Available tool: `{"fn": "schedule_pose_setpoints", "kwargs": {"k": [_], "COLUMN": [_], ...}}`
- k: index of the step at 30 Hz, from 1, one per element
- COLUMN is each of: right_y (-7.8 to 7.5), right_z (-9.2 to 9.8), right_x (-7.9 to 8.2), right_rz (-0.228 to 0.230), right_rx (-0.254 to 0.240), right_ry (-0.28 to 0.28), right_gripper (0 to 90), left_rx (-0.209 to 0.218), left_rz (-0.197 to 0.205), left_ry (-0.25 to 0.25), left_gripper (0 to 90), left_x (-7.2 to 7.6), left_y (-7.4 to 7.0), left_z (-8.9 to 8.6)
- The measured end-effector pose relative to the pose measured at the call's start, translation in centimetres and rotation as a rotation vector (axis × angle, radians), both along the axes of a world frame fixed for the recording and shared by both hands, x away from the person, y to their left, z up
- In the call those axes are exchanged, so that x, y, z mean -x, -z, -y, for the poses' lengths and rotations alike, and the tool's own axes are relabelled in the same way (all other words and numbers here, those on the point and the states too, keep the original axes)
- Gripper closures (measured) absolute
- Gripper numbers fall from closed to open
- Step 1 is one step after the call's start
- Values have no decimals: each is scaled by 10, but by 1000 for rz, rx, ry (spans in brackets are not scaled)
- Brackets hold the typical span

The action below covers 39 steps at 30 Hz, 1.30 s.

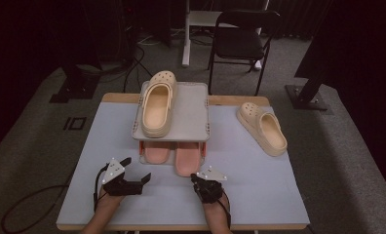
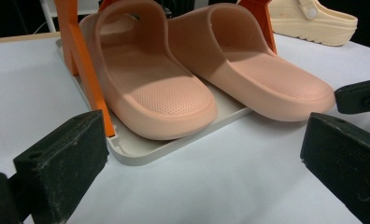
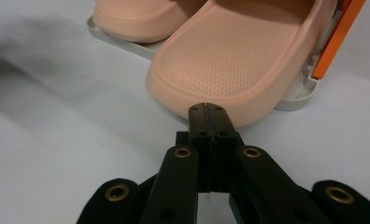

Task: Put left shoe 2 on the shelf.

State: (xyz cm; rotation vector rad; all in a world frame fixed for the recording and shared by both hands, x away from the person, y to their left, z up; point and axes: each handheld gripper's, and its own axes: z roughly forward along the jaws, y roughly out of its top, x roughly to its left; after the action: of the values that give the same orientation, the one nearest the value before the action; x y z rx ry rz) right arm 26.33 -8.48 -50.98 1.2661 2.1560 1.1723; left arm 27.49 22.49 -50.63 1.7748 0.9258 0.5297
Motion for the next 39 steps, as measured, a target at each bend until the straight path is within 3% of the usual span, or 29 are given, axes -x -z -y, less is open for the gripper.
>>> {"fn": "schedule_pose_setpoints", "kwargs": {"k": [20,36,39], "right_y": [1,3,1], "right_z": [-6,-15,-12], "right_x": [-33,-44,-43], "right_rz": [-10,-9,-19], "right_rx": [7,30,10], "right_ry": [42,32,23], "right_gripper": [900,900,827], "left_rx": [0,-3,1], "left_rz": [-1,-4,-4], "left_ry": [-17,-40,-44], "left_gripper": [9,9,9], "left_x": [4,9,10], "left_y": [0,1,1], "left_z": [-7,-14,-15]}}
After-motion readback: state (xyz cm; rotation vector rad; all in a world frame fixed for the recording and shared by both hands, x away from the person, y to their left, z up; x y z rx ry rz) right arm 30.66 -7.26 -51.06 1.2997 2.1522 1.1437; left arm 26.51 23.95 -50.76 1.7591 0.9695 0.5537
